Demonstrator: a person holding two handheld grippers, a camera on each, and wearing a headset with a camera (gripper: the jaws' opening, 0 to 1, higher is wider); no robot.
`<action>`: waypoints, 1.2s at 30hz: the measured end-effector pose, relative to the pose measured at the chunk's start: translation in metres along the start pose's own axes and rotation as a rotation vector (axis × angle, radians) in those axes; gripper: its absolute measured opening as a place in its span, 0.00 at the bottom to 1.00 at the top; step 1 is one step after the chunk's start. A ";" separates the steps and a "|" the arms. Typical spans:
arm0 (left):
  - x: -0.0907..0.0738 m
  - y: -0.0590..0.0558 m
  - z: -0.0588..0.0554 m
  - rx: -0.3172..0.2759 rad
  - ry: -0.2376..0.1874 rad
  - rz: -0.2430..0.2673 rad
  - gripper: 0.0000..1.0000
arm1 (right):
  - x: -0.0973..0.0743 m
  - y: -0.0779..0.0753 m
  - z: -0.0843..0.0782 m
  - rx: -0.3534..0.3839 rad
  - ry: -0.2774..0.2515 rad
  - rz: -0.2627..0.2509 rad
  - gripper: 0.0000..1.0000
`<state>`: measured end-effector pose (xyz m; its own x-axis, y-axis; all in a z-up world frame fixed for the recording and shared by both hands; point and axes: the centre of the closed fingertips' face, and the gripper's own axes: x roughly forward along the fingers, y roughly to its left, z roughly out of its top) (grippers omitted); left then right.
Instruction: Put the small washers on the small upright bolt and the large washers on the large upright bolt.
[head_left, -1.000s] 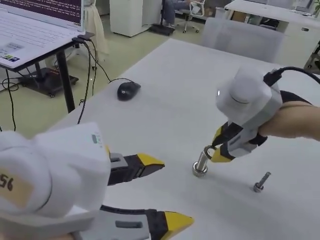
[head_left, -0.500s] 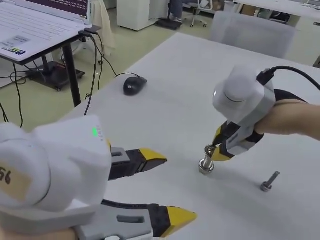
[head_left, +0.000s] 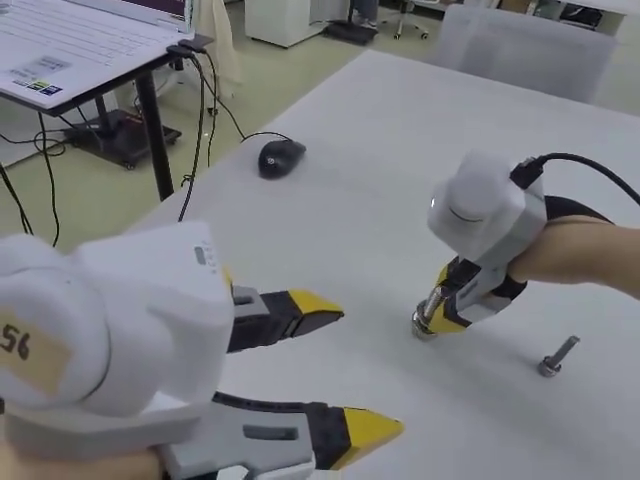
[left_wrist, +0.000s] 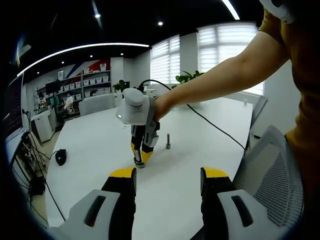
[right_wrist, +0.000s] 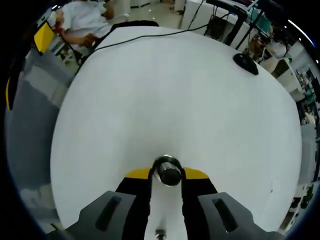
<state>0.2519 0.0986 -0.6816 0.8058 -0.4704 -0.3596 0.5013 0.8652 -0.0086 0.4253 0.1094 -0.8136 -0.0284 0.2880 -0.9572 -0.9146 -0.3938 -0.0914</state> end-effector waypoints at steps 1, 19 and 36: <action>0.000 0.000 0.000 0.000 0.001 -0.001 0.51 | 0.001 0.001 -0.001 -0.002 -0.005 0.004 0.23; 0.003 0.000 -0.001 0.003 -0.001 -0.021 0.51 | -0.026 0.016 -0.007 -0.012 -0.131 -0.079 0.25; 0.008 -0.012 0.008 0.016 -0.018 -0.084 0.51 | -0.087 0.074 -0.016 0.192 -0.493 -0.234 0.24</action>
<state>0.2548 0.0834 -0.6769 0.7664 -0.5443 -0.3409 0.5720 0.8199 -0.0233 0.3670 0.0412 -0.7419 0.0407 0.7393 -0.6721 -0.9747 -0.1184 -0.1893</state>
